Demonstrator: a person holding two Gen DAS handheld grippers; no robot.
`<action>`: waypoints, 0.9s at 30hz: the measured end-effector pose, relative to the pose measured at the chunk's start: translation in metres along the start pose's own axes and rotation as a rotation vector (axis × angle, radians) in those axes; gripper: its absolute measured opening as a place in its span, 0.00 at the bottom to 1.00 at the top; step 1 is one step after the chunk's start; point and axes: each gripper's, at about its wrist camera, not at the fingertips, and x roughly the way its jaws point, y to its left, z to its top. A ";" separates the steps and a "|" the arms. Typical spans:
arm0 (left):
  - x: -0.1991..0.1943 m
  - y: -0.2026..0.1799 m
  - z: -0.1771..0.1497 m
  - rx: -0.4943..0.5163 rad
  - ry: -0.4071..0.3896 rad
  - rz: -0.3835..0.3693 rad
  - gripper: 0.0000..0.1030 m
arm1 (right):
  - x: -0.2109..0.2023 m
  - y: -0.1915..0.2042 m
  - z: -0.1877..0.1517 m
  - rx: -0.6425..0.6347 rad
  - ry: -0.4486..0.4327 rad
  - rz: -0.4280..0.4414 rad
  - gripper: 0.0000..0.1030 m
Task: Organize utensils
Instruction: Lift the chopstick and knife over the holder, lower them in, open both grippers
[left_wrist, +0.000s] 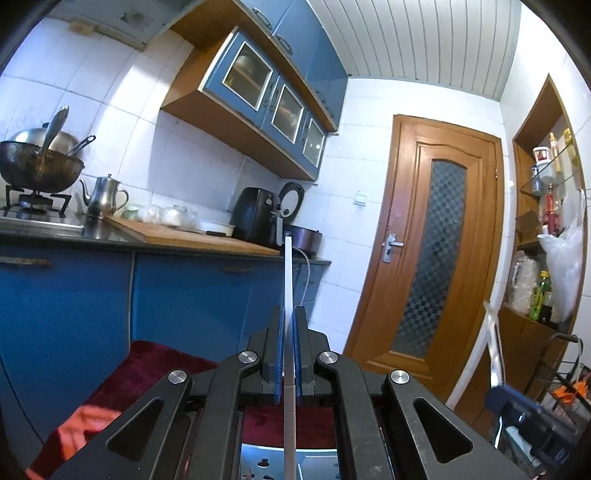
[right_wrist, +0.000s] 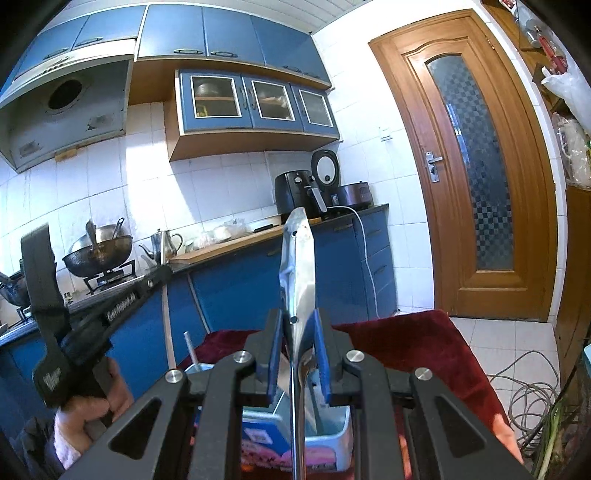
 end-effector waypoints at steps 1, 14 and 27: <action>0.003 0.001 -0.002 0.000 0.000 0.005 0.04 | 0.004 -0.001 0.001 -0.001 -0.007 -0.001 0.19; 0.008 0.000 -0.021 0.042 -0.028 0.030 0.04 | 0.053 -0.005 -0.003 -0.024 -0.059 -0.038 0.19; 0.015 -0.001 -0.022 0.048 0.025 0.013 0.07 | 0.061 -0.003 -0.022 -0.078 -0.008 -0.051 0.19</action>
